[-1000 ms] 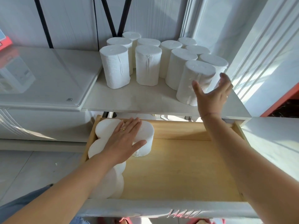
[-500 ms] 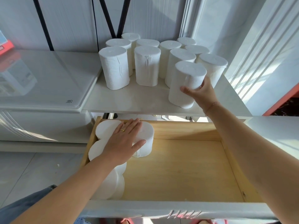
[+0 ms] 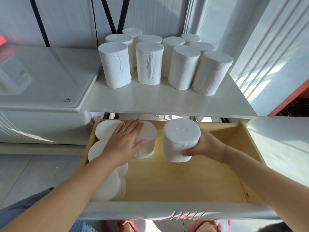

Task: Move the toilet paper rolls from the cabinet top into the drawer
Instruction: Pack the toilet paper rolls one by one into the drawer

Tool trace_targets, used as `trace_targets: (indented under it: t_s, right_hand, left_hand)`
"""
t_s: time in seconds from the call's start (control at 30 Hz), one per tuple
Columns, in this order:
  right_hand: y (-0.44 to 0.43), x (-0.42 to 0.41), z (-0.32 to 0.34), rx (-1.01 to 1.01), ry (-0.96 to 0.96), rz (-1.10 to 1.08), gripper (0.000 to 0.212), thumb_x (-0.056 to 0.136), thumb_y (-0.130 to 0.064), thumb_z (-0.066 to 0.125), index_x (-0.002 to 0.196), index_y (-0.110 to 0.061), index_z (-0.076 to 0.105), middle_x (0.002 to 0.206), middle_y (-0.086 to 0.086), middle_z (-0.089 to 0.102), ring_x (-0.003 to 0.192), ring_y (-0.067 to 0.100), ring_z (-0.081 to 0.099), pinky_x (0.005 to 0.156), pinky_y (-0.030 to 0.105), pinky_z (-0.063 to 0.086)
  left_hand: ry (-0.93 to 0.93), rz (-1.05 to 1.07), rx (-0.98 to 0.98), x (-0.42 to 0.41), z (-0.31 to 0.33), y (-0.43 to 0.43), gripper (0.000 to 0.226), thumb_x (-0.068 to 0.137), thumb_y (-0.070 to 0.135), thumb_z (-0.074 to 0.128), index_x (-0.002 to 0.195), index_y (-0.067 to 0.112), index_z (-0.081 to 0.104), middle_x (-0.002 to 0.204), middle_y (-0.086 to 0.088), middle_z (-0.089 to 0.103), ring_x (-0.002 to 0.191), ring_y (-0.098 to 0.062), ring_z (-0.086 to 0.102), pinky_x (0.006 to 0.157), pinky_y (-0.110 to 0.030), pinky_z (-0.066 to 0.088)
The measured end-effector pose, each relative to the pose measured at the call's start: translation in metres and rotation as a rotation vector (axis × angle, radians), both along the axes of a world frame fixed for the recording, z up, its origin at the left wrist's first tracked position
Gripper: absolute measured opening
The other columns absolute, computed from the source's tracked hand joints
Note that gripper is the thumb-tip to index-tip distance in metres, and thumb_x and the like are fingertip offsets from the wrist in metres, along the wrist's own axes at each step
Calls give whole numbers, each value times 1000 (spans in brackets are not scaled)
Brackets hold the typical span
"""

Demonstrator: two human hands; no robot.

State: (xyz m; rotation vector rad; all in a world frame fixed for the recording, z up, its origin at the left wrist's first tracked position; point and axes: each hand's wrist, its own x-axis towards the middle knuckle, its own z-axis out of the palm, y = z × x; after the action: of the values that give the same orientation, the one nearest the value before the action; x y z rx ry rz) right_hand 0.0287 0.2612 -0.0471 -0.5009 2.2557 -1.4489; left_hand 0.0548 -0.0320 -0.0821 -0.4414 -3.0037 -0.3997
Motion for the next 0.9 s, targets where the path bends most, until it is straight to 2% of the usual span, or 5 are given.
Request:
trace_targets:
  t_s: [0.23,0.33,0.43,0.57,0.9]
  right_hand:
    - [-2,1,-49,93,-127,-46,94,58,-3,85,137,-26,40,125,2,59,119,21,56,95,42,53]
    - [2,3,-49,118,-179,-23,98,62,-2,85,140,-31,32,125,-4,55,119,18,54,88,32,57]
    - [9,0,-36,135,-333,27,103,60,-30,86,141,-42,25,128,-13,51,117,9,52,84,25,54]
    - [5,-3,-18,153,-615,-37,68,75,-68,61,132,-47,30,134,-14,49,120,22,56,97,46,50]
    - [-69,35,-29,-104,-839,-83,48,94,-37,57,137,-27,40,136,10,43,93,31,60,81,32,59]
  left_hand:
    - [-13,-11,9,1,0,0,65,93,57,18,149,27,5,157,12,-1,135,6,-16,109,-18,-19]
    - [-11,-11,4,0,-1,-1,66,92,59,16,149,27,5,157,12,-1,135,7,-17,110,-19,-18]
    - [-11,-15,2,0,-2,-1,65,93,57,17,149,27,5,158,12,-1,135,7,-18,109,-19,-19]
    - [-16,-14,16,1,-1,-1,63,95,55,19,149,27,6,158,11,0,136,5,-16,111,-22,-17]
    - [-3,7,23,-1,-4,-2,57,97,48,20,149,27,10,158,10,4,144,-6,-3,114,-26,-12]
